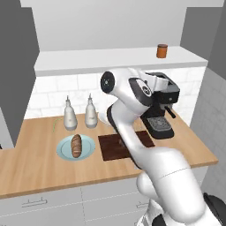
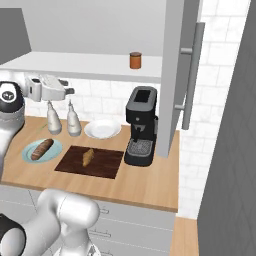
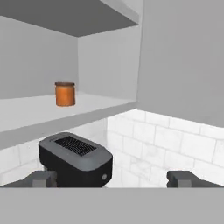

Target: From the different types of pastries on the counter, select a croissant and place it on the cutting board. Then retrieve a jar of jam from the cabinet and place it alongside the croissant on the cutting board.

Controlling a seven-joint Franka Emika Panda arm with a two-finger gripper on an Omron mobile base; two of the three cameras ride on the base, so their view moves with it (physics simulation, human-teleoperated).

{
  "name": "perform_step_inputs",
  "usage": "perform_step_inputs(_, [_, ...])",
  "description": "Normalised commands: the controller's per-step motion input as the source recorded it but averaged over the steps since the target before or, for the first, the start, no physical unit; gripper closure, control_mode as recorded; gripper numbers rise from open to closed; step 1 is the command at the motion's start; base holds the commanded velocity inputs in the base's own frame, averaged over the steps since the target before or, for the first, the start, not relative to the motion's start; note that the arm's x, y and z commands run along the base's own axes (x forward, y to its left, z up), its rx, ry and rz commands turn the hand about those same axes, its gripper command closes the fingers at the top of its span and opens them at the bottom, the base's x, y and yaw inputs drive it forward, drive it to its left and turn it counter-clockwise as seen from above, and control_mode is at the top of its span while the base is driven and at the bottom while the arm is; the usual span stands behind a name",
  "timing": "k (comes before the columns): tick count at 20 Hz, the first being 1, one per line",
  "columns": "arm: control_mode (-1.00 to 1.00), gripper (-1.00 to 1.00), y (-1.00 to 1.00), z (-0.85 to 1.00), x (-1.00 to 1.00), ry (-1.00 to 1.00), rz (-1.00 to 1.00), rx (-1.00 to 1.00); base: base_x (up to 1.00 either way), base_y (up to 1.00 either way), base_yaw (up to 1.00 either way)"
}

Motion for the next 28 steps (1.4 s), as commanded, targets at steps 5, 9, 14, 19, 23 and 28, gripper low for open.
perform_step_inputs(5, [-1.00,-1.00,-0.55,1.00,-0.07,0.02,0.21,0.05,0.00,0.00,0.00])
perform_step_inputs(9, [-1.00,-1.00,-0.57,0.67,0.01,-0.01,0.43,0.00,0.00,0.00,0.00])
perform_step_inputs(14, [-1.00,-1.00,-0.62,-0.09,0.08,-0.10,0.51,0.00,0.00,0.00,0.00])
perform_step_inputs(19, [-1.00,-1.00,-0.29,0.05,0.35,0.00,0.19,0.04,0.00,0.00,0.00])
perform_step_inputs(23, [-1.00,-1.00,0.31,0.46,0.79,0.07,-0.09,0.00,0.00,0.00,0.00])
perform_step_inputs(28, [-1.00,-1.00,0.66,0.06,0.77,0.09,-0.38,-0.01,0.00,0.00,0.00])
